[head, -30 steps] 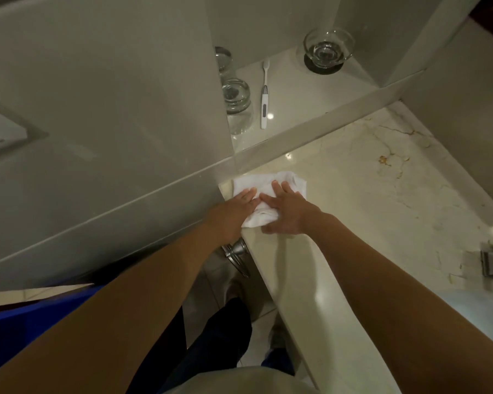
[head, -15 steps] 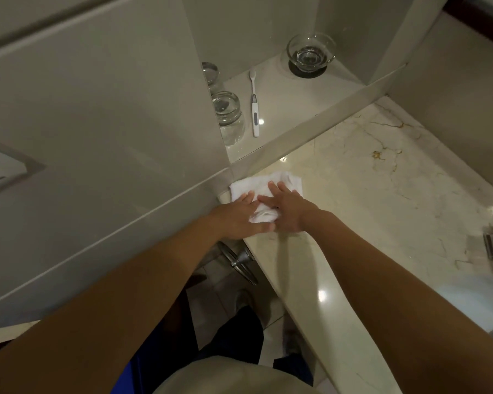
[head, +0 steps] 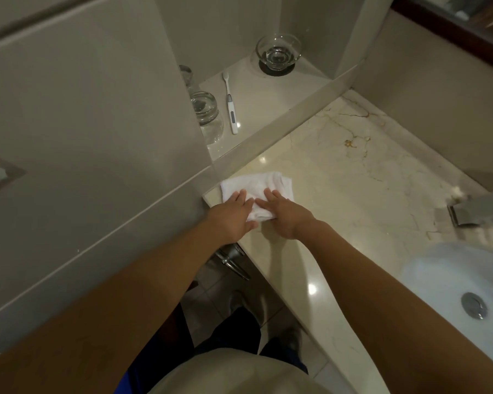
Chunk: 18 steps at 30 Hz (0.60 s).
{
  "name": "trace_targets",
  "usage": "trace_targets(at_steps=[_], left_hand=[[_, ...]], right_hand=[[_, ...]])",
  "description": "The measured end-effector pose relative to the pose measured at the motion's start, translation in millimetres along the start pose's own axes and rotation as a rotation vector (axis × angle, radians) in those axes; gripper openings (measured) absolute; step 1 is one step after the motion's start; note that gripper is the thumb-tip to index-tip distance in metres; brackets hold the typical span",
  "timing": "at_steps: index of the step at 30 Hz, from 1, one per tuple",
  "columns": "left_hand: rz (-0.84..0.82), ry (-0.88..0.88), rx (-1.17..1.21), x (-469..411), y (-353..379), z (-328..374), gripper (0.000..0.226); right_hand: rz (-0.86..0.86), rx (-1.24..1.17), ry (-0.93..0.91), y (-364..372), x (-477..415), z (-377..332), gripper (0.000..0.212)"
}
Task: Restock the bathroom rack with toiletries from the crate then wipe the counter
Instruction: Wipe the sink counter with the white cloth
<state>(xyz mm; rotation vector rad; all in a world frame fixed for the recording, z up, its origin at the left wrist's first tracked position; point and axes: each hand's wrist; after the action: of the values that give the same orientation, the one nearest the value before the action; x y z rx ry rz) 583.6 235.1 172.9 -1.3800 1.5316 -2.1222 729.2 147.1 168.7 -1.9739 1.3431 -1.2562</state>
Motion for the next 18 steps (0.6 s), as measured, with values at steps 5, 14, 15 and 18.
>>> trace_targets(at_steps=[5, 14, 15, 18], left_hand=[[0.02, 0.096, -0.021, 3, 6, 23, 0.068], [0.01, 0.245, -0.128, 16, 18, 94, 0.069], [0.004, 0.262, -0.133, 19, 19, 101, 0.069], [-0.006, 0.31, -0.148, 32, 25, 126, 0.07]], right_hand=[[0.043, -0.039, 0.06, 8, 33, 11, 0.06], [0.103, -0.127, 0.214, 28, 112, 36, 0.065], [0.109, -0.14, 0.229, 31, 121, 38, 0.064], [0.117, -0.173, 0.277, 41, 149, 43, 0.065]])
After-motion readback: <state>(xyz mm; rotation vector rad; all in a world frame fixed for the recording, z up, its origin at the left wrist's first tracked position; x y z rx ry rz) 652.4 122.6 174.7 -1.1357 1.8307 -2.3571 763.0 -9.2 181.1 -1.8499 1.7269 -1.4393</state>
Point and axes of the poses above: each hand's wrist, its own x-axis away from the middle knuckle, its own y-axis out of the palm, z = x × y, and after that the axes turned 12 degrees about -y, right-handed
